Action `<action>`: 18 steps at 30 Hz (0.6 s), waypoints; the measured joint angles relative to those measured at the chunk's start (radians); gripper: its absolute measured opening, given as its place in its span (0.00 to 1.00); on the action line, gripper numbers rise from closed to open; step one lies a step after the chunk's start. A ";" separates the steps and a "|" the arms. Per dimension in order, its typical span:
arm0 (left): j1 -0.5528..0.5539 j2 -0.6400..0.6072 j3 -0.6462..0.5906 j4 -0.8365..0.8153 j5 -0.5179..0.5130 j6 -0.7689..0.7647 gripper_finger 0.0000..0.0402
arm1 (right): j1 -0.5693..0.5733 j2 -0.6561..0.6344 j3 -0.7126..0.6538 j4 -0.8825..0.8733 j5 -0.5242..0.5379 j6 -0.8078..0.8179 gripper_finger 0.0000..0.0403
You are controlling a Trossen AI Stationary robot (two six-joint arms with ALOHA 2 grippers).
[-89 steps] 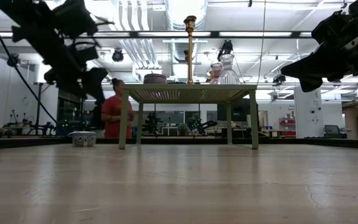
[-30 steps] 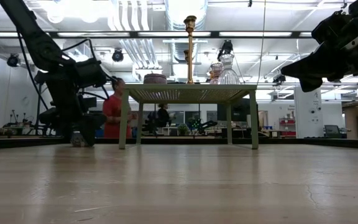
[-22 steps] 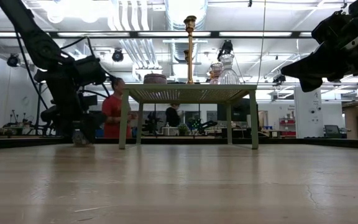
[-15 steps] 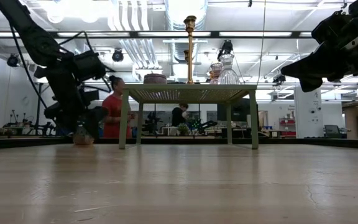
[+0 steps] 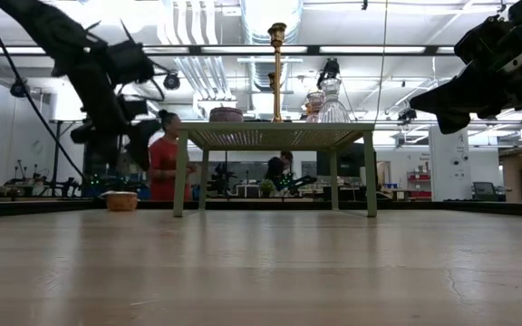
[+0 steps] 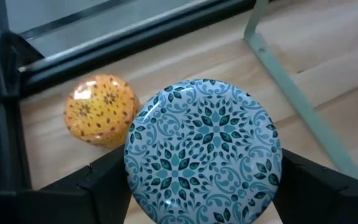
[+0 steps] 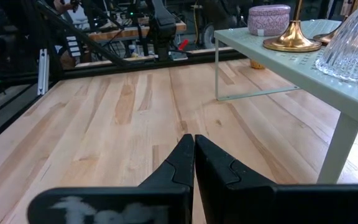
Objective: Pick & Place candle stick holders
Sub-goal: Put the blue scented candle on the shelf
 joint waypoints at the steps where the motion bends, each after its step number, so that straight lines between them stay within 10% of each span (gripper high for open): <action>1: 0.000 -0.009 0.016 -0.018 0.004 0.004 0.77 | 0.000 0.000 0.000 0.000 0.000 0.000 0.02; 18: -0.005 0.100 0.442 -0.095 0.101 0.145 0.77 | 0.000 0.000 0.000 0.000 0.000 0.000 0.02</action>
